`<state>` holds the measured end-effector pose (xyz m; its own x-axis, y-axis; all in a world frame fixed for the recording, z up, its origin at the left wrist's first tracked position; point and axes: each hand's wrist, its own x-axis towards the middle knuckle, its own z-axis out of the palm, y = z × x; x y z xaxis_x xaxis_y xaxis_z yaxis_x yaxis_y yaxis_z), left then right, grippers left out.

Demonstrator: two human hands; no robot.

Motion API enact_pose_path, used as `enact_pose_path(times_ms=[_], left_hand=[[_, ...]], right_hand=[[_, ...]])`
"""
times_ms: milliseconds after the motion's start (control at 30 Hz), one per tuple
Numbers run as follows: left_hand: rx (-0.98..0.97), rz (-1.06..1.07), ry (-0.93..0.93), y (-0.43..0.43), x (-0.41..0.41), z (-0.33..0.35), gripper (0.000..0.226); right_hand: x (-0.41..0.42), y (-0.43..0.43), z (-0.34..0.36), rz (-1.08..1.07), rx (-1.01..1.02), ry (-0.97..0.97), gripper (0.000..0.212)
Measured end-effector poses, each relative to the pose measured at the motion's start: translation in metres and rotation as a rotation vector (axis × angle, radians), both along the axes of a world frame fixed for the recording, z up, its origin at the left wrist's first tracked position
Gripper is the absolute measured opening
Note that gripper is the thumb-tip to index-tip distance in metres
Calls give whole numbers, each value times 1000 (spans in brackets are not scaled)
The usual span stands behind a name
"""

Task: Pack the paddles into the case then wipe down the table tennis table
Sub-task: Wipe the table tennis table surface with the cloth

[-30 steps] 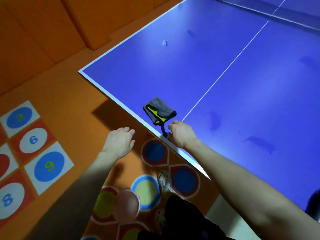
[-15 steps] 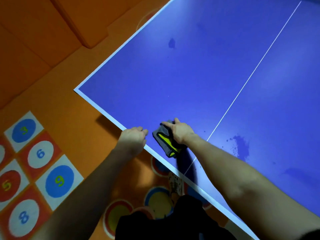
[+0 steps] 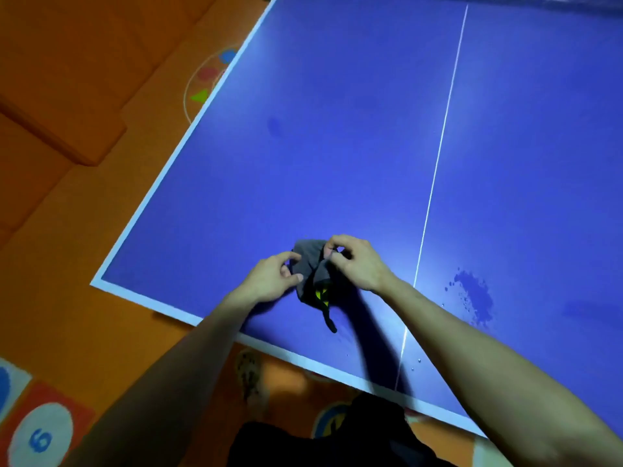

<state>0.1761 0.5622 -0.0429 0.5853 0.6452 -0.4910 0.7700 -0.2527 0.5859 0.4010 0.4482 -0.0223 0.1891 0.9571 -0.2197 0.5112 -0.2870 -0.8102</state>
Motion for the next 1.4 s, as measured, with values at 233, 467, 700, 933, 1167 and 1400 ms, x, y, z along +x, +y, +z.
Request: enact_pose_path(times_ms=[233, 467, 700, 933, 1167, 1400], left_hand=[[255, -242, -189, 88, 27, 22, 108], [118, -650, -192, 100, 61, 76, 22], [522, -915, -328, 48, 106, 116, 29], [621, -1241, -137, 28, 97, 74, 29], [603, -1332, 396, 76, 49, 21, 145], [706, -1389, 505, 108, 62, -19, 182]], right_hand=[[-32, 14, 48, -242, 37, -145, 37], [-56, -30, 72, -553, -79, -217, 54], [-69, -101, 87, -651, -98, -562, 49], [-151, -123, 22, -615, -297, -449, 32], [-145, -105, -64, -667, -319, -633, 65], [-161, -62, -105, -894, -469, -667, 80]])
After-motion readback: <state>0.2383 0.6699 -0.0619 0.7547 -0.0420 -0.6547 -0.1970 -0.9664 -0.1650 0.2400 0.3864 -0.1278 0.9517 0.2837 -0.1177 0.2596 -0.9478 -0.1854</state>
